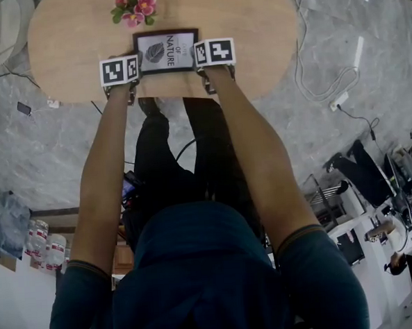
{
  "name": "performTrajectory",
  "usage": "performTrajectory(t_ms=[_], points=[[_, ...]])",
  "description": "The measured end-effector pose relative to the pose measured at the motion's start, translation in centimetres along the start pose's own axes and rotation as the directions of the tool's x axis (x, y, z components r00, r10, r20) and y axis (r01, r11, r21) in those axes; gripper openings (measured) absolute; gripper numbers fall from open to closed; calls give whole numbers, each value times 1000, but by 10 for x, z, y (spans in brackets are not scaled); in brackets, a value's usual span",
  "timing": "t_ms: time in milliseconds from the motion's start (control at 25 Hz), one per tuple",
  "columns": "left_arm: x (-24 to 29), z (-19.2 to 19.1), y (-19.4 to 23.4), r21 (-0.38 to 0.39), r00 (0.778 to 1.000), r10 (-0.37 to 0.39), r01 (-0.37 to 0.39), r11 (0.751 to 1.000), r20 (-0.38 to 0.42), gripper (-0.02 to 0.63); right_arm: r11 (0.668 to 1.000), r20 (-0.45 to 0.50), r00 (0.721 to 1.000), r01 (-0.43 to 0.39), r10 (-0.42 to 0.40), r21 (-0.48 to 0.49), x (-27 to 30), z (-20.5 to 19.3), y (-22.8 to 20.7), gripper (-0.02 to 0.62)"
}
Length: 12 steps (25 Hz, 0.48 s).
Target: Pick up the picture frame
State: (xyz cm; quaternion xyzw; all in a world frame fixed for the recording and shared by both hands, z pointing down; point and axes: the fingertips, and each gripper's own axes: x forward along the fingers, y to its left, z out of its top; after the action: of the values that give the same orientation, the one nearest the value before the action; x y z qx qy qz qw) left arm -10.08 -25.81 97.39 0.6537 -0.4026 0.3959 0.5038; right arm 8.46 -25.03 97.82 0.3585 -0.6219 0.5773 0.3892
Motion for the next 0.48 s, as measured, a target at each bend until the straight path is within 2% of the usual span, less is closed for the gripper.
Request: performTrajectory(t_ms=[280,480], points=[[-34,18,-21,31,996,2,-5,1000,85,72,1000,85,996,5,-3,-18,-37,9,7,84],[-73,45,-41,72,985,-12,0,997,174,74,999,176,984,16,-8,-40,-79,27,18,84]])
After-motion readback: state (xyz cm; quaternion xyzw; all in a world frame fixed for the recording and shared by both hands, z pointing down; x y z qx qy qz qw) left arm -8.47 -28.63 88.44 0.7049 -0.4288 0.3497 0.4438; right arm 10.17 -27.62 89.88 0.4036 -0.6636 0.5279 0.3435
